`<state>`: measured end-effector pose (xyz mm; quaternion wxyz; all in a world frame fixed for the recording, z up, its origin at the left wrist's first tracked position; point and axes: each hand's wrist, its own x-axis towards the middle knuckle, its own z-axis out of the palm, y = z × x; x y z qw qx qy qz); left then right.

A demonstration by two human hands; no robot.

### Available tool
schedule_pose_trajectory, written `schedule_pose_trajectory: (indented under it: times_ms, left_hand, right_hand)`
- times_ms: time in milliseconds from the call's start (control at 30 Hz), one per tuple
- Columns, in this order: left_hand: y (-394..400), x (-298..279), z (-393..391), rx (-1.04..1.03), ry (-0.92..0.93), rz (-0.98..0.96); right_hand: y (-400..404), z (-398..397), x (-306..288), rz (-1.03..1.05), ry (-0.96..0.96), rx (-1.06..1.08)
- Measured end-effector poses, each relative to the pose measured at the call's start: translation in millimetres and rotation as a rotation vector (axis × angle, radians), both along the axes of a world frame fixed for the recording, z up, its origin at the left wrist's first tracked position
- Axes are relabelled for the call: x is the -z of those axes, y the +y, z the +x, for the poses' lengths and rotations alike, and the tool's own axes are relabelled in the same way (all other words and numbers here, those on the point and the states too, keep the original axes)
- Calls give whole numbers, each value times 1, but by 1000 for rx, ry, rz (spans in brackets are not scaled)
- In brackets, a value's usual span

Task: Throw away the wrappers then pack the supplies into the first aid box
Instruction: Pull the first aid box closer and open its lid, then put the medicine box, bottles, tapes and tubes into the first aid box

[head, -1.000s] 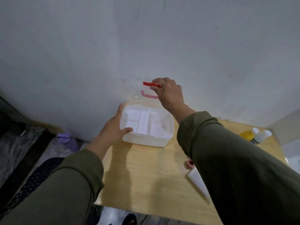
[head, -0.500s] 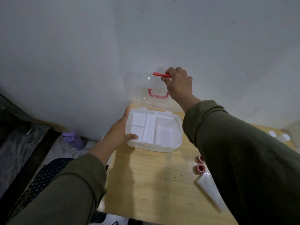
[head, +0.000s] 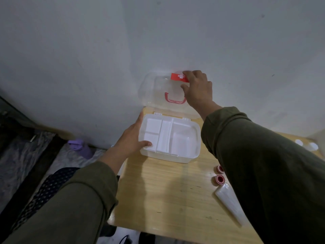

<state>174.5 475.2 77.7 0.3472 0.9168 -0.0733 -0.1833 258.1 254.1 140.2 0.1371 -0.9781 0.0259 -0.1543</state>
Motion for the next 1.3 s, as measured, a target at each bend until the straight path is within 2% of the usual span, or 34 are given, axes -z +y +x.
schedule_pose_trajectory:
  times_ms: [167,400,600,800,967,1300]
  left_hand:
    - [1,0,1,-9,-33,10]
    - [-8,-21,4,-42,-194,28]
    - [-52,-51,-9,51,-298,-13]
    - [-118,-72,-44,130,-319,-99]
    - [-170,-78,-84,146,-316,-80]
    - [-232,-53,-143,212,-264,-16]
  right_hand:
    - [0,-13,-2,-49,-26,-29]
    - [-16,-54,-14,-69,24,16]
    - [-47,-118,-23,-49,46,104]
    - [-97,-190,-28,-46,69,164]
    - [-146,-243,-27,-59,92,182]
    - [-204,-297,-4,-18,164,201]
